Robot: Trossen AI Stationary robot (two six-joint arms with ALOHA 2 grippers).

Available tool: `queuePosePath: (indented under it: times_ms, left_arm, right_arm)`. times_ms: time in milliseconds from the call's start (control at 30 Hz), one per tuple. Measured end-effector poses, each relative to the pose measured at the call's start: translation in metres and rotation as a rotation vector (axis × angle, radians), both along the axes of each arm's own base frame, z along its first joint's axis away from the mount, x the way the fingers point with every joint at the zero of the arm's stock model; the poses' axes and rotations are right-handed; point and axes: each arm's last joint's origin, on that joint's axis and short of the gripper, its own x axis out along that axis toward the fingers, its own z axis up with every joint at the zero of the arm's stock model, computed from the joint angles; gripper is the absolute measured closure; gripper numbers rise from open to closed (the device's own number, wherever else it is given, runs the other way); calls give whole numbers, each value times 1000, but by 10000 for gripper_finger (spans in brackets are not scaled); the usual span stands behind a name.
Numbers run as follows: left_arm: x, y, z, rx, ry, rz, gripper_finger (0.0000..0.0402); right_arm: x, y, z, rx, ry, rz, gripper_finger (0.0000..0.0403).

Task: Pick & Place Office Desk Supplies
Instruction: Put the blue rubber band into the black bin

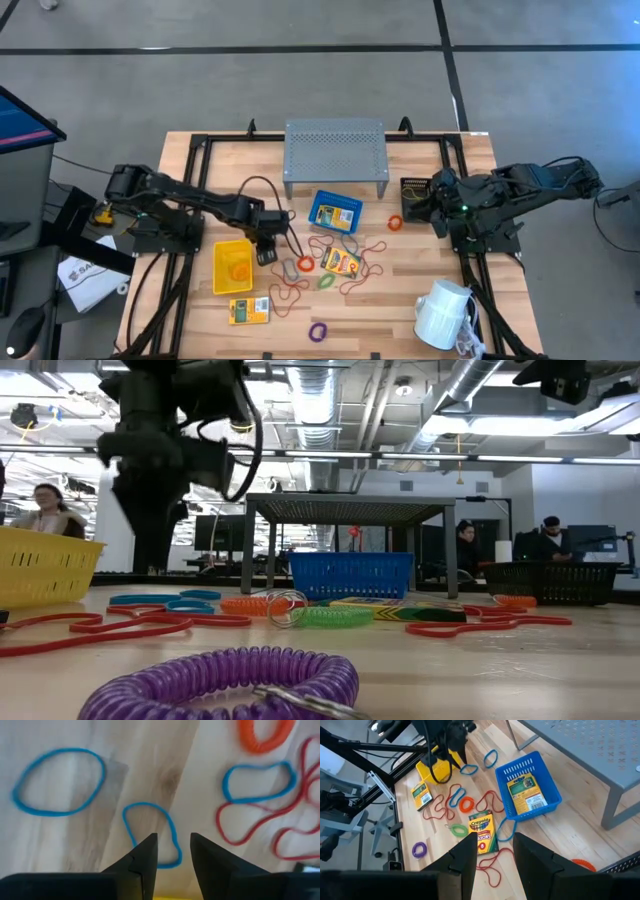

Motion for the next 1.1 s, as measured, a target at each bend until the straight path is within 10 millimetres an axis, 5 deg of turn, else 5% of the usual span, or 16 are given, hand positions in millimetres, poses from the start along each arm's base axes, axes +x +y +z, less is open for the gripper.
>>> queuePosePath:
  times_ms: [800, 1100]
  left_arm:
    - [15, -10, -38, 77, 64, -38, 296]
    - [15, -8, -39, 70, 73, -21, 392]
  right_arm:
    - [3, 1, 4, 14, -49, 2, 280]
    - [3, 1, 4, 14, -52, 3, 280]
